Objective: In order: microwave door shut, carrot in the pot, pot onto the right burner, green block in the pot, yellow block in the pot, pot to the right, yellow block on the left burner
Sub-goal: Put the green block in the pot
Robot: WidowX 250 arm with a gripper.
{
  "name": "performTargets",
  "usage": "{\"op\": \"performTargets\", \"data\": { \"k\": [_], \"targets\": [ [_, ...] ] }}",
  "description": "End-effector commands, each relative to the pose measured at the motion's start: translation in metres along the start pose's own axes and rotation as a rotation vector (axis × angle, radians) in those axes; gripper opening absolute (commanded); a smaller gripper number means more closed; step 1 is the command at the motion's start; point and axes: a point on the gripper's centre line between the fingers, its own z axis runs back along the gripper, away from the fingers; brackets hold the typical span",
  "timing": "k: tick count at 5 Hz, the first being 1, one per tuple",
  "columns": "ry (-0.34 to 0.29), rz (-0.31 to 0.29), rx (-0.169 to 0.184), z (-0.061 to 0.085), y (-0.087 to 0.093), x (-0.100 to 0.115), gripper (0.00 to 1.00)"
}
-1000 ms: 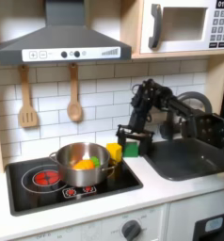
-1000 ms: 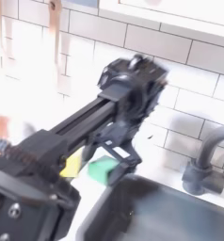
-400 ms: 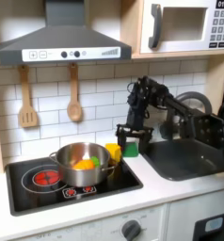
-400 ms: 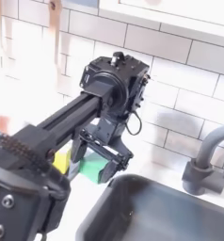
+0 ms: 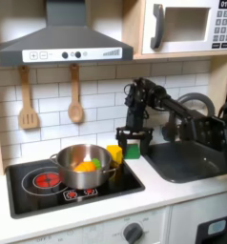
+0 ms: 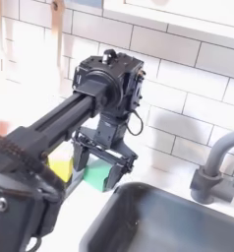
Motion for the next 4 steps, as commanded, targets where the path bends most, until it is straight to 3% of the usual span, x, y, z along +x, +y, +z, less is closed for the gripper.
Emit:
{"op": "performTargets", "data": {
  "k": [1,3,4],
  "targets": [
    [-0.038,-0.028,-0.041,-0.002,-0.003,0.010,1.00],
    [-0.015,-0.074,-0.044,-0.016,-0.003,0.013,1.00],
    [-0.029,-0.093,-0.055,-0.015,-0.002,0.012,0.96]
  ]
}}
